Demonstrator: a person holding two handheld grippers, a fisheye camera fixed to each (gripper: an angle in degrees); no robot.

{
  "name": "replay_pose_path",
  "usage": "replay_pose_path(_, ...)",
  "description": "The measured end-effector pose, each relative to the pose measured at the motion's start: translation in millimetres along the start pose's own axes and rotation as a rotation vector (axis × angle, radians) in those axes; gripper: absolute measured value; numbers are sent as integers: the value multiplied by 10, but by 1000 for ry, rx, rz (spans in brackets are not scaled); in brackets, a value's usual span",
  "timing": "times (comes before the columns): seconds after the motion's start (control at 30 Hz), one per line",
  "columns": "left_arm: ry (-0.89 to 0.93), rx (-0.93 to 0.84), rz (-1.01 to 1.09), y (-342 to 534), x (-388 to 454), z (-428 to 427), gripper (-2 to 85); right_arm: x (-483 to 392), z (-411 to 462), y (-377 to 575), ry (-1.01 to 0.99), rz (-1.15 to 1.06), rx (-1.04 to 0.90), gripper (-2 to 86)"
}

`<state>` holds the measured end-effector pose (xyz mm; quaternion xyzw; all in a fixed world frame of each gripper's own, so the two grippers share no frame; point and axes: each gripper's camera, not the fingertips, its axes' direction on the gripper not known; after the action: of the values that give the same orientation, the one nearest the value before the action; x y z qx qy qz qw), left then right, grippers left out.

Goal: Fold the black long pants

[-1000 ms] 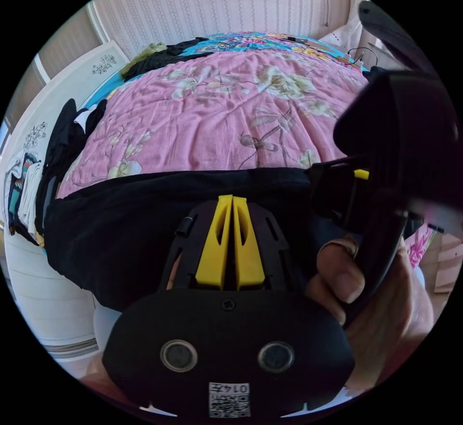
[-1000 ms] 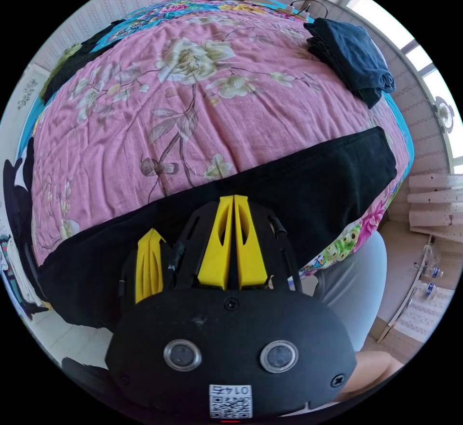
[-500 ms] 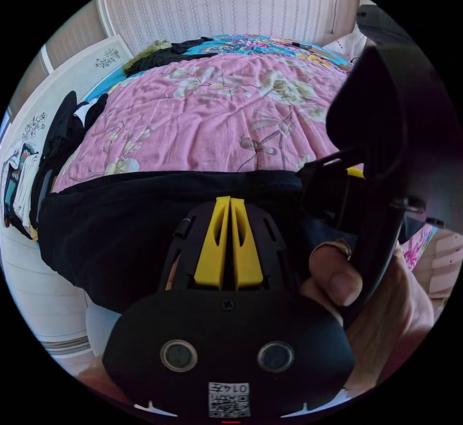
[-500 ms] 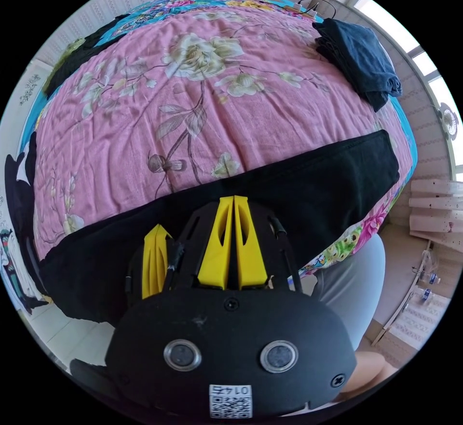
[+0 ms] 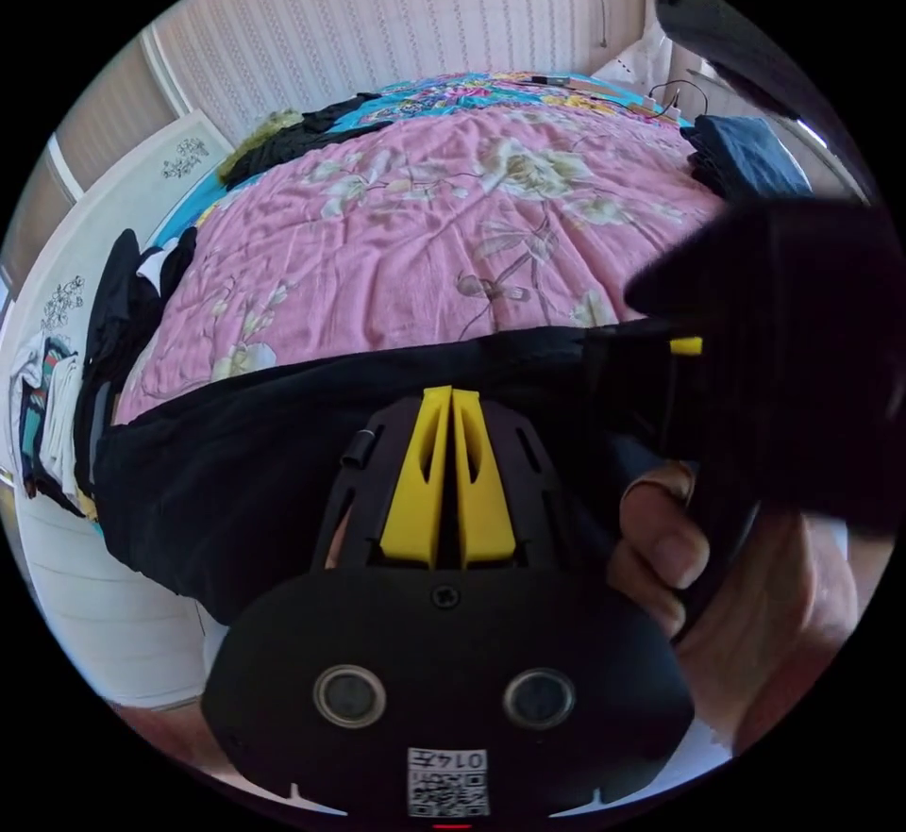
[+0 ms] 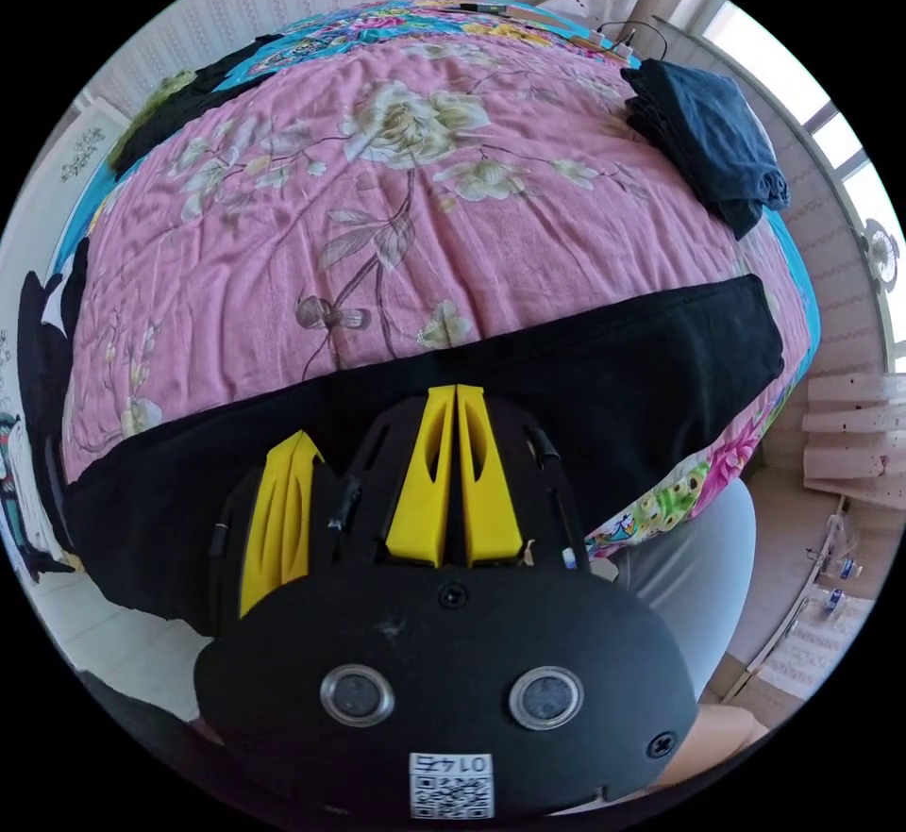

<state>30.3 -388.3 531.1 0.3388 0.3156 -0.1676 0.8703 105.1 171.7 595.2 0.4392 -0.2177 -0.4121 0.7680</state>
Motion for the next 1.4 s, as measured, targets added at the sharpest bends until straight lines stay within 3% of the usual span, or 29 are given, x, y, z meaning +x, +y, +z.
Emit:
replay_pose_path(0.27, 71, -73, -18, -117, -130, -80, -10, 96, 10, 1, 50, -32, -10, -7)
replay_pose_path(0.57, 166, -80, -35, -219, -314, -122, -10, 485, 46, 49, -61, -68, 22, -7)
replay_pose_path(0.83, -39, -85, 144, -307, -3, -269, -10, 609, 84, 87, -18, -106, 43, -6)
replay_pose_path(1.07, -42, -52, 151, -295, 84, -317, -10, 594, 91, 118, -18, -131, 53, -6)
replay_pose_path(1.3, 20, -50, 167, -362, 14, -396, -10, 496, 125, 220, 99, -345, 117, -8)
replay_pose_path(1.4, 65, -36, 146, -386, -72, -434, -10, 624, 118, 236, 45, -390, 150, -9)
